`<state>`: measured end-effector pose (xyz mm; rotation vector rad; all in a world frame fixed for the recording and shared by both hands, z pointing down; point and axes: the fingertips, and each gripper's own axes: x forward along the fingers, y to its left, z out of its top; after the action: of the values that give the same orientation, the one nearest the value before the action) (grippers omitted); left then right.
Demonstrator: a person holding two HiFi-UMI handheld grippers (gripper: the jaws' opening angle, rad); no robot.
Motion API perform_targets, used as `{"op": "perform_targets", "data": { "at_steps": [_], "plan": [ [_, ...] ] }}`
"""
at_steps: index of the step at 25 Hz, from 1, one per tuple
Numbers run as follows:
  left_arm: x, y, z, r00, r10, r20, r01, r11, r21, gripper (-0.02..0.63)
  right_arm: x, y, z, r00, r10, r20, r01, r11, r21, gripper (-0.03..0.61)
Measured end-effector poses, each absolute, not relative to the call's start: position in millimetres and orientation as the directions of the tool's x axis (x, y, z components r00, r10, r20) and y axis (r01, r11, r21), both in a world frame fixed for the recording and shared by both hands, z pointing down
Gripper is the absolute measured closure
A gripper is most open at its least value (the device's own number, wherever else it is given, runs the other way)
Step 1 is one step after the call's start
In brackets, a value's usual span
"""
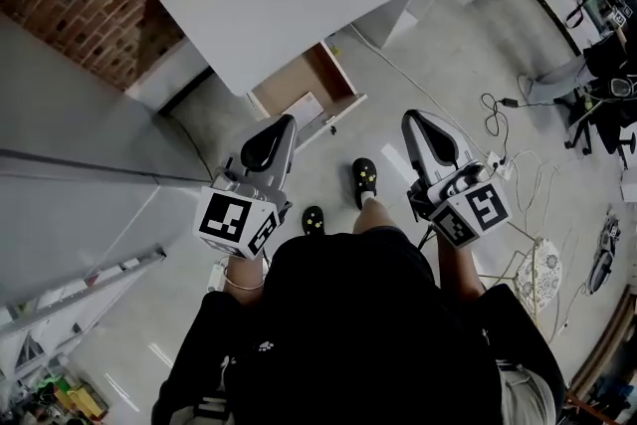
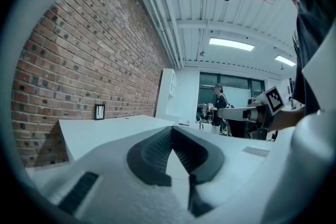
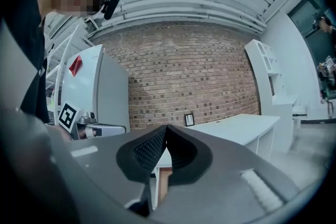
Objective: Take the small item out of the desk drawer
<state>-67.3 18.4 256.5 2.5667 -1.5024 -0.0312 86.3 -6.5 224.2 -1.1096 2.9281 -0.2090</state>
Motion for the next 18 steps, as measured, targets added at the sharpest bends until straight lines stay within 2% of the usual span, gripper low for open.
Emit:
{"op": "perform_targets", "data": {
  "at_steps": [18],
  "plan": [
    [-63.5,-23.5,270.2,0.258,-0.956,0.136,-0.962,-0.241,0.130,0.617,81.5,-96.2,241.6,-0.891,-0.450,0.053,-0.452,0.874,-0.177,0.566]
  ]
}}
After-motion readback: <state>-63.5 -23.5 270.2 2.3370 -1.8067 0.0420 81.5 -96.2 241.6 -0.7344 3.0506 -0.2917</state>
